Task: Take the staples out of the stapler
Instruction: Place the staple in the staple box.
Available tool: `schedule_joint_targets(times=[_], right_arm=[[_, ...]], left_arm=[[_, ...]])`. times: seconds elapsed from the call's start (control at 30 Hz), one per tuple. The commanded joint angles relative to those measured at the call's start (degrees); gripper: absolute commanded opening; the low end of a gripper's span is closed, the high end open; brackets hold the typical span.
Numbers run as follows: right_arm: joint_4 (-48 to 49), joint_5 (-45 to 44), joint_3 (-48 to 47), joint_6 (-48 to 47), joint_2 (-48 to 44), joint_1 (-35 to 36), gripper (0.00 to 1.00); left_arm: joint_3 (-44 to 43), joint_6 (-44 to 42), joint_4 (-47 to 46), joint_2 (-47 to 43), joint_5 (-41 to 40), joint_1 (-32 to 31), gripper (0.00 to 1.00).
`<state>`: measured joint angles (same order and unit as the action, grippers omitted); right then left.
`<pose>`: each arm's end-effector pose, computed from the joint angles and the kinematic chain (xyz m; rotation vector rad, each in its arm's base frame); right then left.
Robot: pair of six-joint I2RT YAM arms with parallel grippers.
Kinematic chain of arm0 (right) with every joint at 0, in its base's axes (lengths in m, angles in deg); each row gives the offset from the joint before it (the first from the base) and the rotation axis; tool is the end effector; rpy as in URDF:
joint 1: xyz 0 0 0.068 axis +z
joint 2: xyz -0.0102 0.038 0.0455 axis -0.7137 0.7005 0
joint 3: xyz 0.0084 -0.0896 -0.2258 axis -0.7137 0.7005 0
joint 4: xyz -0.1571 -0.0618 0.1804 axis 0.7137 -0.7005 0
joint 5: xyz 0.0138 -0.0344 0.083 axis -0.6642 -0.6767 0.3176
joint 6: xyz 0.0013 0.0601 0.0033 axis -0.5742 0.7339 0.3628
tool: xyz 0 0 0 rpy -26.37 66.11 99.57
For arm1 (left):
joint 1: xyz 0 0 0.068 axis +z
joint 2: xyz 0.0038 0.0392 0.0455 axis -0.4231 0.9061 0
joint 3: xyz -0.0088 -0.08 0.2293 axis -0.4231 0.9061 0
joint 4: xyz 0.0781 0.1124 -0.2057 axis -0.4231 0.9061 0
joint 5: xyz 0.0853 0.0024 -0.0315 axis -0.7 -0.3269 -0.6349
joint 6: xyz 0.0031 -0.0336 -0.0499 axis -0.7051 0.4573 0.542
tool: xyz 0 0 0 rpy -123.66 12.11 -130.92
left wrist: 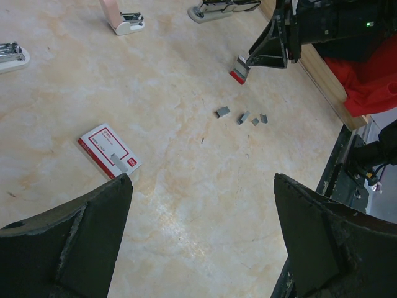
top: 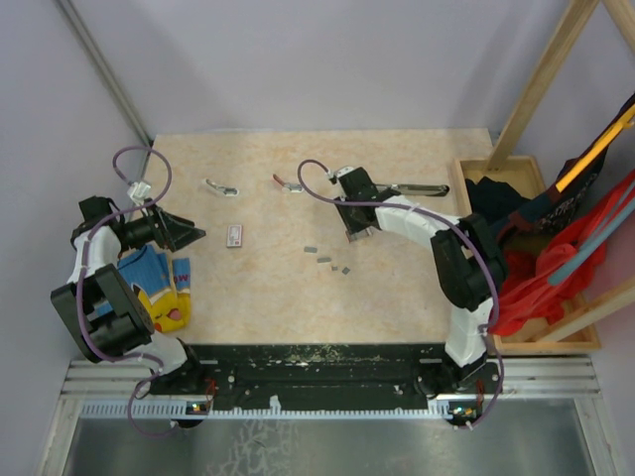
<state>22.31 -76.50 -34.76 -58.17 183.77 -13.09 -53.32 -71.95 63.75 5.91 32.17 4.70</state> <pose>0.3287 0.2007 0.1628 -0.6271 2.4380 0.0355 0.2529 0.0943 0.2168 0.4308 1.8471 -1.0439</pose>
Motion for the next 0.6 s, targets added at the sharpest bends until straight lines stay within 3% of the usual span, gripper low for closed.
schedule_joint_targets(times=[0.0, 0.33, 0.57], right_arm=[[0.79, 4.29, -3.94, -6.84, -5.64, -0.19, 0.37], [-7.69, 27.83, -8.12, -25.74, -5.18, -0.10, 0.39], [-19.13, 38.40, -14.24, -36.81, -0.58, 0.95, 0.39]], left_arm=[[-1.24, -1.34, 0.88, 0.20, 1.81, 0.41, 1.00], [-1.57, -2.11, 1.66, 0.11, 1.83, 0.41, 1.00], [-1.76, -2.71, 2.43, 0.11, 2.00, 0.41, 1.00]])
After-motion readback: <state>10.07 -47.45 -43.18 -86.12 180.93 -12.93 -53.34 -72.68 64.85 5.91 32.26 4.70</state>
